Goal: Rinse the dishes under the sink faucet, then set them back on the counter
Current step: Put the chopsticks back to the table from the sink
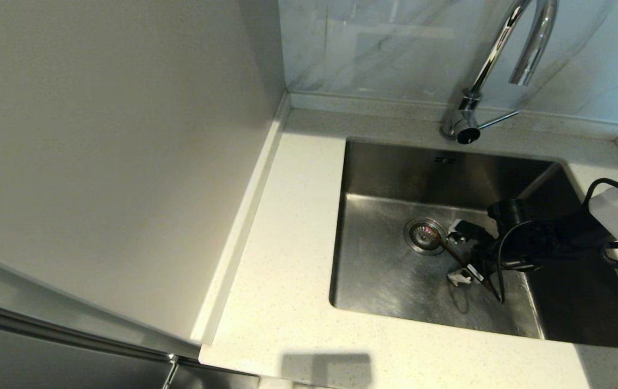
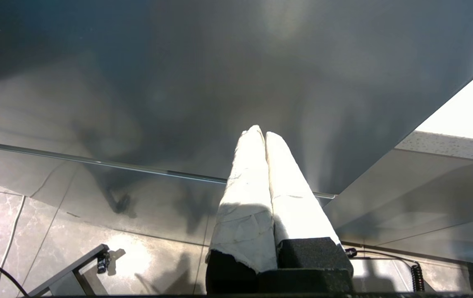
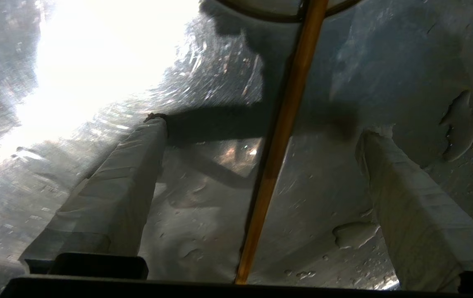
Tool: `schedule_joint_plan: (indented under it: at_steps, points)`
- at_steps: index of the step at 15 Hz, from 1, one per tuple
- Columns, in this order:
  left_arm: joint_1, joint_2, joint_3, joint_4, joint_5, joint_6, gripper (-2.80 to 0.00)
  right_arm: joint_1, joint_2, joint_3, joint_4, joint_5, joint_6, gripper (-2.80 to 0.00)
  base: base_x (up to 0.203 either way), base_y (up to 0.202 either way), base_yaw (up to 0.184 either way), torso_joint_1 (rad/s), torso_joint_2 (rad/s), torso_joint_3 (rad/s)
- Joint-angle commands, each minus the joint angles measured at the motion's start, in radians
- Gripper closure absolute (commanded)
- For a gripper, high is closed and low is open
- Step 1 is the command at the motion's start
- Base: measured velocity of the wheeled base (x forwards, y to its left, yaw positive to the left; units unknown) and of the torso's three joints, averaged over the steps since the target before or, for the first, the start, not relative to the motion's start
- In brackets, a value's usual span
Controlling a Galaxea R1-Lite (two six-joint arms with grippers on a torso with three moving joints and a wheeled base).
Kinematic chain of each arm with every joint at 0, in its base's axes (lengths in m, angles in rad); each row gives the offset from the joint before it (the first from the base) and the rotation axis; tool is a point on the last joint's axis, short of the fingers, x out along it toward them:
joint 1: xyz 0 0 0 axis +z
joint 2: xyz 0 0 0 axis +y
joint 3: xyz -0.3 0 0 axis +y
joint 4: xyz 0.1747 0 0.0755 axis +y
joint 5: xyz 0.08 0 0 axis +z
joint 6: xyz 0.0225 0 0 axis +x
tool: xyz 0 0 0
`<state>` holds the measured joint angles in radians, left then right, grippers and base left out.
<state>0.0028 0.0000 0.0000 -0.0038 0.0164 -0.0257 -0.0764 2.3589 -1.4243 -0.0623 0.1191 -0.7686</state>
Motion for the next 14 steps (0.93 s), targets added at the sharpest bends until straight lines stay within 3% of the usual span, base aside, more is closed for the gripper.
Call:
schedule_joint_plan:
  at_steps: [1, 4, 5, 14]
  points:
    - [0.0, -0.003, 0.0, -0.001, 0.0, 0.0, 0.0, -0.002, 0.019, -0.021, 0.001, 0.001, -0.006, -2.8, 0.0, 0.0, 0.0, 0.0, 0.0, 0.0]
    - [0.0, -0.003, 0.0, -0.001, 0.0, 0.0, 0.0, -0.003, 0.031, -0.027, 0.001, 0.001, -0.005, -2.8, 0.0, 0.0, 0.0, 0.0, 0.0, 0.0]
    - [0.0, -0.003, 0.0, -0.001, 0.0, 0.0, 0.0, -0.003, 0.033, -0.027, 0.001, 0.001, -0.005, 0.0, 0.0, 0.0, 0.0, 0.0, 0.0, 0.0]
    - [0.0, -0.003, 0.0, -0.001, 0.0, 0.0, 0.0, -0.003, 0.036, -0.022, -0.004, -0.009, -0.004, 0.0, 0.0, 0.0, 0.0, 0.0, 0.0, 0.0]
